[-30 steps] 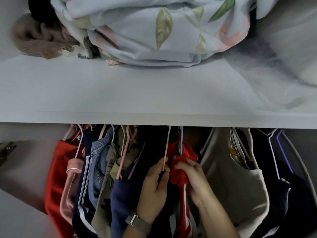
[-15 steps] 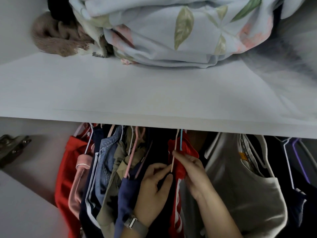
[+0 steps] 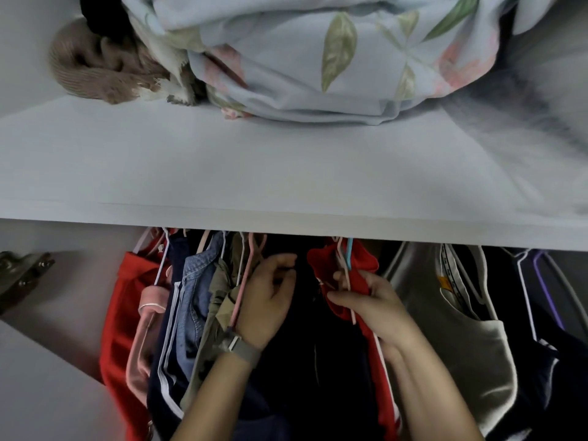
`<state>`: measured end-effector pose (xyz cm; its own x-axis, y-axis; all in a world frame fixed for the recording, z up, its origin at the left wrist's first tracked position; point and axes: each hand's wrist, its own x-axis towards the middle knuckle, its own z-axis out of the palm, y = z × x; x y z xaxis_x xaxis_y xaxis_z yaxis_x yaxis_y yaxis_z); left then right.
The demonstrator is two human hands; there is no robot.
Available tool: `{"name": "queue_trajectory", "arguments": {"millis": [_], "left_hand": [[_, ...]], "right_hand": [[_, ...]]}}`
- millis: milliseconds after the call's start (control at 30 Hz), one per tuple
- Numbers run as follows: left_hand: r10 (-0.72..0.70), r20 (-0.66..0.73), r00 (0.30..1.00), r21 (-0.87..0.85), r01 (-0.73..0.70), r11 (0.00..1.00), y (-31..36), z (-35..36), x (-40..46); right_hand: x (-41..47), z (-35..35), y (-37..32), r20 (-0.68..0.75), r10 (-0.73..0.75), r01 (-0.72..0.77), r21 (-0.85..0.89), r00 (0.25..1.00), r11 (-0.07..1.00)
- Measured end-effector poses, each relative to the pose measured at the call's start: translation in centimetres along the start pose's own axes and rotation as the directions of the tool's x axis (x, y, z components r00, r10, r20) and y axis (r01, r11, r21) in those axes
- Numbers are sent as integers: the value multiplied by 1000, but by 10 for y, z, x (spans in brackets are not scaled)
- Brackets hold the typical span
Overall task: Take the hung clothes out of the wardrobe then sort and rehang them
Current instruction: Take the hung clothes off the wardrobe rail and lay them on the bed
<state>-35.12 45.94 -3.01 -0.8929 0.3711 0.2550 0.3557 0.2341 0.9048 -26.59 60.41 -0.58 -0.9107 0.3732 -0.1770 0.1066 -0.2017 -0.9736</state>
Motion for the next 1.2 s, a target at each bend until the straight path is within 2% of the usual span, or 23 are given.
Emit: {"name": "queue_trajectory", "arguments": {"millis": [100, 167, 233, 300, 367, 433, 500, 600, 733, 800, 833, 900, 967, 1033, 1100, 1200], "left_hand": [[230, 57, 971, 273, -237, 932, 1, 1, 25], [349, 181, 920, 429, -393, 813, 3, 7, 35], [395, 339, 854, 490, -518, 700, 9, 18, 38], [431, 485, 761, 442, -639, 630, 11, 32, 35], [442, 586, 680, 318, -694, 646, 10, 44, 27], [438, 639, 632, 213, -693, 689, 10, 52, 17], [451, 639, 623, 165, -684, 710, 13, 61, 5], [466, 570, 676, 136, -638, 758, 25, 71, -18], [502, 503, 703, 101, -625, 774, 54, 80, -50], [508, 508, 696, 101, -634, 767, 71, 85, -70], [493, 518, 699, 110, -626, 772, 78, 86, -80], [478, 531, 700, 115, -618, 778, 94, 94, -104], [501, 504, 703, 115, -630, 768, 107, 98, -120], [552, 482, 680, 119, -675, 728, 122, 106, -147], [563, 504, 656, 114, -696, 709, 135, 114, -180], [569, 557, 605, 99, -728, 679, 149, 128, -235]], "right_hand": [[-15, -12, 1, 47, -34, 38, -97, 998, 995], [-29, -18, 8, 86, -43, 60, -194, 995, 979], [-47, -26, 16, 132, -50, 88, -300, 990, 950], [-65, -37, 24, 166, -68, 127, -373, 984, 919], [-81, -52, 26, 170, -98, 164, -434, 981, 886], [-99, -66, 25, 194, -114, 198, -504, 974, 841], [-115, -80, 24, 215, -136, 241, -605, 967, 759], [-139, -101, 25, 140, -198, 236, -727, 970, 644], [-181, -113, 18, 4, -215, 143, -756, 977, 638], [-210, -121, 14, -82, -232, 92, -752, 969, 653], [-222, -124, 14, -134, -258, 61, -777, 957, 627], [-257, -131, 20, -268, -354, -71, -873, 896, 482], [-280, -131, 28, -409, -461, -253, -897, 788, 363], [-311, -133, 40, -491, -548, -354, -870, 677, 343], [-345, -138, 54, -535, -597, -416, -843, 598, 340], [-401, -145, 75, -632, -557, -511, -771, 539, 381]]}}
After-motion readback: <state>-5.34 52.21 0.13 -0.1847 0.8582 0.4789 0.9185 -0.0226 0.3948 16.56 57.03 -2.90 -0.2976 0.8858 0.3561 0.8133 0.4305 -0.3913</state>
